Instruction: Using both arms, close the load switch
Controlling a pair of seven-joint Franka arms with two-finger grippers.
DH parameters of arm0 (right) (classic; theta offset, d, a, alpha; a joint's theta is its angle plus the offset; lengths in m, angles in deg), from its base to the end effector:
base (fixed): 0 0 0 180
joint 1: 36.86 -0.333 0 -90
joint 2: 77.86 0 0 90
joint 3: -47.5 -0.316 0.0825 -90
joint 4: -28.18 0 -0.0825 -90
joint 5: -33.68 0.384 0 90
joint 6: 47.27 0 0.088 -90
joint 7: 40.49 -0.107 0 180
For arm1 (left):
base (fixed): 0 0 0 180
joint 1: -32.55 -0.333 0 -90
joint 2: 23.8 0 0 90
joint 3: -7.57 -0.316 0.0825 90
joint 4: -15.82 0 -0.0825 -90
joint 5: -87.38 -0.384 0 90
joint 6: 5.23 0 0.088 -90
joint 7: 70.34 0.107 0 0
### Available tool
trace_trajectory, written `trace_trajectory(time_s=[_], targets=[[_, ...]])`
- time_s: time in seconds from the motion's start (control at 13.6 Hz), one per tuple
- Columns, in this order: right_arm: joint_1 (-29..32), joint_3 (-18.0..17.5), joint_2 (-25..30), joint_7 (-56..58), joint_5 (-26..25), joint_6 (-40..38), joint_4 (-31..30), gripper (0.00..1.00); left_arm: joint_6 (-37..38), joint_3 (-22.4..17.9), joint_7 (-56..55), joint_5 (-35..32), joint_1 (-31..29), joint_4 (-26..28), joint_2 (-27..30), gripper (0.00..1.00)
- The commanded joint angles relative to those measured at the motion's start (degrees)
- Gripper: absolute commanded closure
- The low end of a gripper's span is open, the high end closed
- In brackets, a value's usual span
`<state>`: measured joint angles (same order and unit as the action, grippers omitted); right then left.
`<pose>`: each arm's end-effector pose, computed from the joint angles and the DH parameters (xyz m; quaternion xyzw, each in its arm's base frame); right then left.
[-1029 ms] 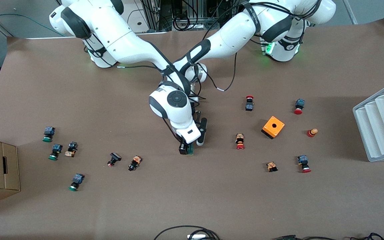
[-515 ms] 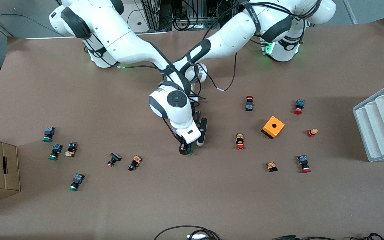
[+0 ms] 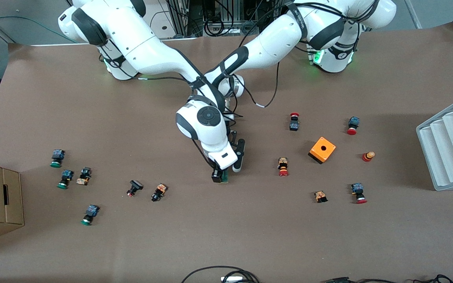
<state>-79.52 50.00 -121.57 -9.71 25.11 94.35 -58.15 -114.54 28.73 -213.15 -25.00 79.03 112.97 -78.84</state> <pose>0.5560 0.4773 0.2337 0.7715 0.6247 0.1055 0.0580 0.3221 -0.5610 0.0665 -0.8253 0.0050 -0.5646 0.0064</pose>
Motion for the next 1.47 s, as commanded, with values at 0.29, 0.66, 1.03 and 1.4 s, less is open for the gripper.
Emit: trace_trajectory(time_s=[0.29,0.66,1.03,1.4], targets=[[0.6,0.1,-0.1,1.0,0.8,1.0,1.2,0.29,-0.1,-0.9,-0.7,-0.9,0.6,-0.8,-0.8,0.47],[0.6,0.1,-0.2,1.0,0.8,1.1,1.9,0.29,-0.1,-0.9,-0.7,-0.9,0.7,-0.9,-0.8,0.47],[0.6,0.2,-0.4,1.0,0.8,1.1,2.7,0.29,-0.1,-0.9,-0.8,-0.9,0.7,-0.7,-0.8,0.47],[0.6,0.7,-0.6,1.0,0.8,1.1,2.8,0.29,-0.1,-0.9,-0.8,-0.9,0.6,-0.8,-0.8,0.47]])
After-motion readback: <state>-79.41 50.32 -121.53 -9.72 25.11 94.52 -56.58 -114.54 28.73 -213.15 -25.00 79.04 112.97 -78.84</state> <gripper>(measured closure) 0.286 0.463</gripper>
